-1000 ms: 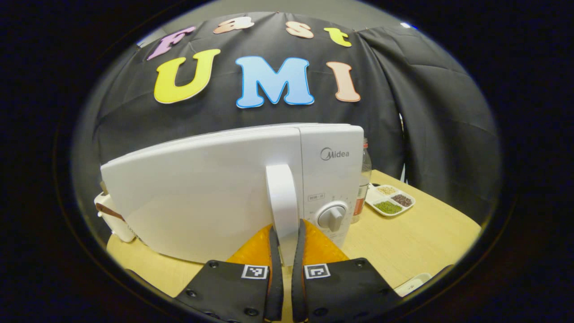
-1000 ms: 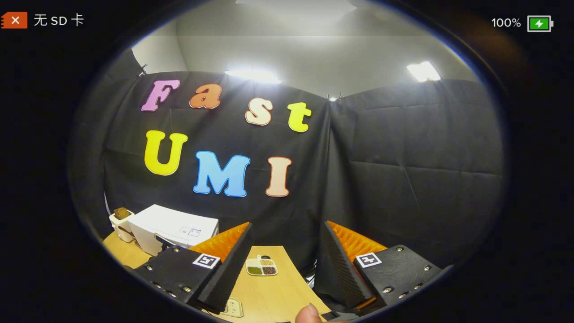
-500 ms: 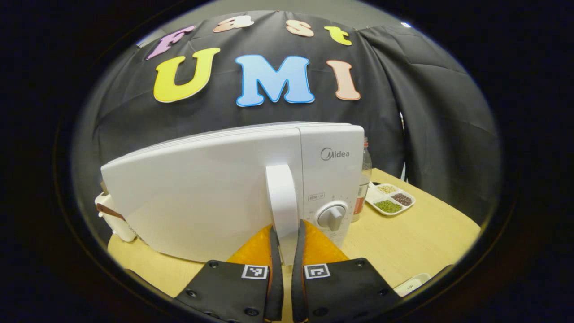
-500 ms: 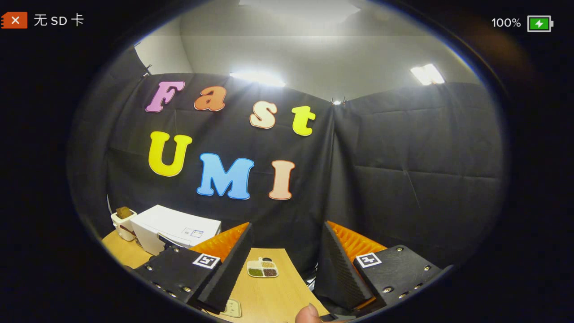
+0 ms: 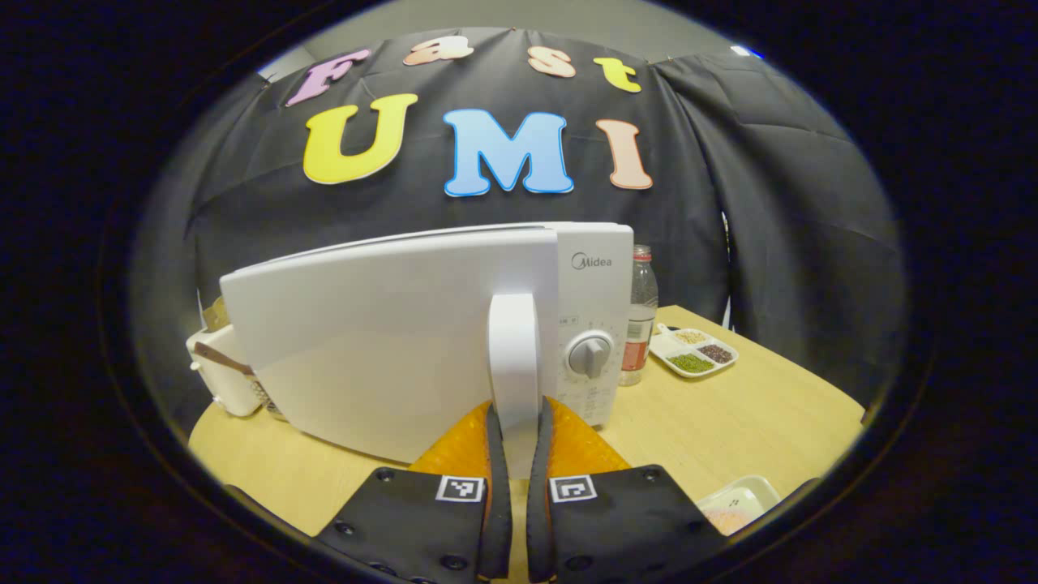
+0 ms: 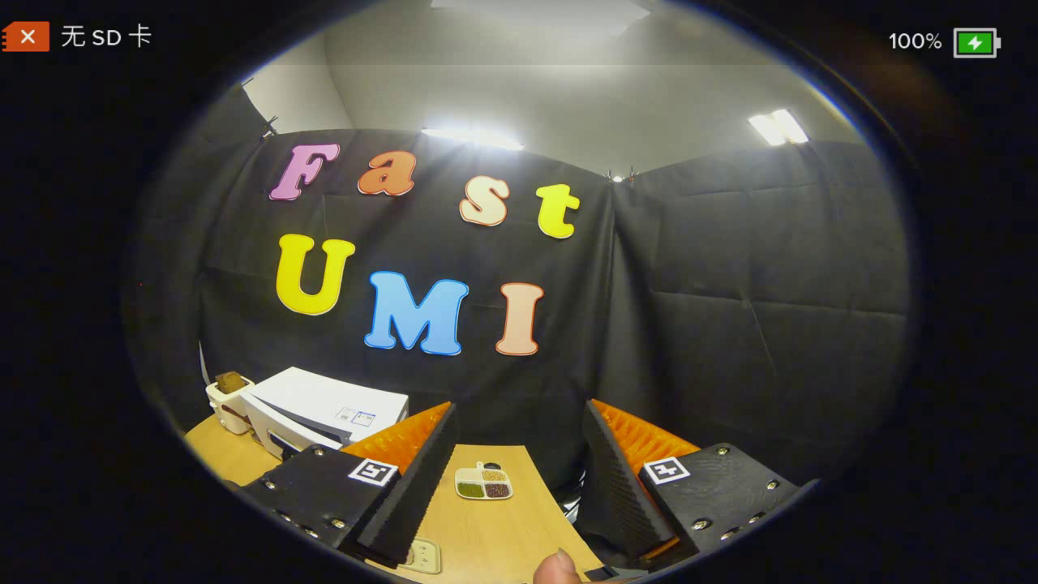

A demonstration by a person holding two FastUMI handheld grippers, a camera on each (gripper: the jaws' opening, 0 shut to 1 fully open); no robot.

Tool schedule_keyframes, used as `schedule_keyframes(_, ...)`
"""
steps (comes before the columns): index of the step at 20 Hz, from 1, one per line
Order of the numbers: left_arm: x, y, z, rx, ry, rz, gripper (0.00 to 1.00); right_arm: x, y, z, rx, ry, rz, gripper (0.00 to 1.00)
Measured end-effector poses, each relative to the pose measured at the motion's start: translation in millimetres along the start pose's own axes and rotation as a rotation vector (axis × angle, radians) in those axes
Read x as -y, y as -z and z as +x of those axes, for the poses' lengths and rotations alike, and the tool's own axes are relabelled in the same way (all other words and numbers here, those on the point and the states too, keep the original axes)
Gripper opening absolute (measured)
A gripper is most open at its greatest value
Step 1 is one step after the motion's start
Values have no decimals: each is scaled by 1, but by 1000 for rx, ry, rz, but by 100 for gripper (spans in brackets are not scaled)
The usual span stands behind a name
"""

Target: Open the microwave oven with the left hand, put the food in, and close the microwave oven.

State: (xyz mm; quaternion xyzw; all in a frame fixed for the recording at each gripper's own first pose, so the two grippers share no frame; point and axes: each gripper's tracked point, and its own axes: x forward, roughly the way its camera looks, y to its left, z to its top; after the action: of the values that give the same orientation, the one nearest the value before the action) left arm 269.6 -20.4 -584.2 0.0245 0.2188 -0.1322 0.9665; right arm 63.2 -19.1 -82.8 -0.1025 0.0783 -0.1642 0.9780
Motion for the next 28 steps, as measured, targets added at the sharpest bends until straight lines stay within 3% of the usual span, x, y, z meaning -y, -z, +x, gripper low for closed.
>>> schedule_keyframes(7, -47, 34, -102, -11, 11, 7, 16, -47, 2, 11, 5, -91, -23, 95)
schedule_keyframes(11, -91, 52, -153, -23, -46, 9, 15, -86, 15, 14, -9, -164, -33, 95)
schedule_keyframes(19, -224, 87, -226, -42, -217, -38, 14, -159, 48, 15, -100, -325, -11, 95)
schedule_keyframes(26, -261, 99, -237, -81, -142, -130, 14, -188, 126, 33, -284, -422, 40, 95)
schedule_keyframes(28, -266, 94, -248, -80, -139, -170, 19, -189, 149, 36, -329, -437, 39, 95)
